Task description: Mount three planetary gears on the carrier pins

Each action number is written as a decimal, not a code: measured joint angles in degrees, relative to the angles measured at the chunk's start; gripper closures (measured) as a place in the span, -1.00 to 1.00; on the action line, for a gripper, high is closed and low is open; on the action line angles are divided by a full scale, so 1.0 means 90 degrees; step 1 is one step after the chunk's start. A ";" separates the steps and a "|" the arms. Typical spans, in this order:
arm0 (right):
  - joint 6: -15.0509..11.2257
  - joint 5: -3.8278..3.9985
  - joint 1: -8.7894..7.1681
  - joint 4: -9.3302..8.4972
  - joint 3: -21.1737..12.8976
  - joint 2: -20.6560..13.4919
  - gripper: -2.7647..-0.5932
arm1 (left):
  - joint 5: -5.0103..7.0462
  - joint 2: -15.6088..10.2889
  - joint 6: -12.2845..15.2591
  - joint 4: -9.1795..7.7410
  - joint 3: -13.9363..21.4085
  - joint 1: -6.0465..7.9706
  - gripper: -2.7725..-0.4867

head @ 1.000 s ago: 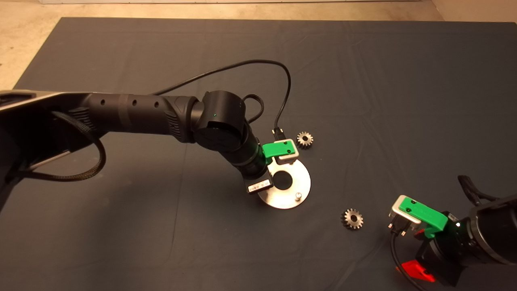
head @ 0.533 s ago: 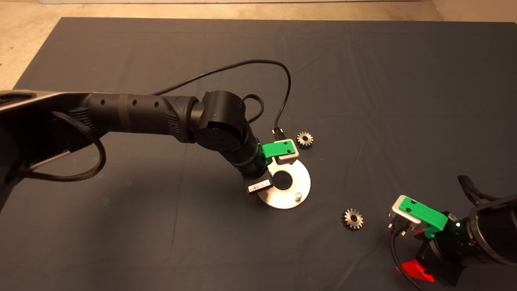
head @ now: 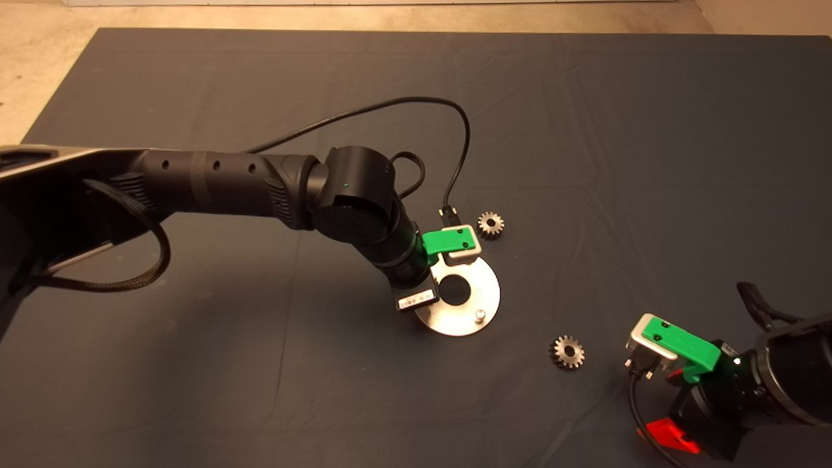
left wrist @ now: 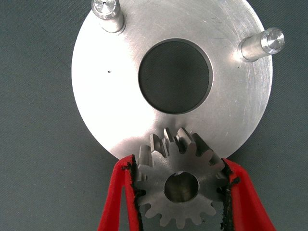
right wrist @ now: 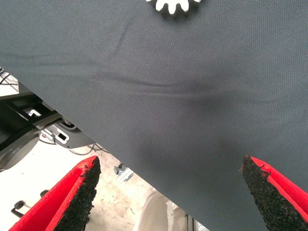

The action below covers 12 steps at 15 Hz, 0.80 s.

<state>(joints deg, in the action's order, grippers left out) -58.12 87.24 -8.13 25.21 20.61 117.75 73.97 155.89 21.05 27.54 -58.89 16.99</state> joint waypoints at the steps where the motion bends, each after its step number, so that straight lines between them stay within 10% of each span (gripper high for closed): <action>1: 0.0000 0.0000 0.0000 0.0000 0.0000 0.0000 -0.46 | -0.0009 0.0000 0.0001 0.0000 0.0000 -0.0001 0.91; 12: 0.0000 0.0000 -0.0002 0.0000 0.0000 0.0000 -0.46 | -0.0158 -0.0003 0.0000 0.0005 -0.0068 -0.0033 0.91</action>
<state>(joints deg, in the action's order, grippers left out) -58.12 87.24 -8.15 25.21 20.61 117.75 72.55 155.87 21.05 27.59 -59.50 16.70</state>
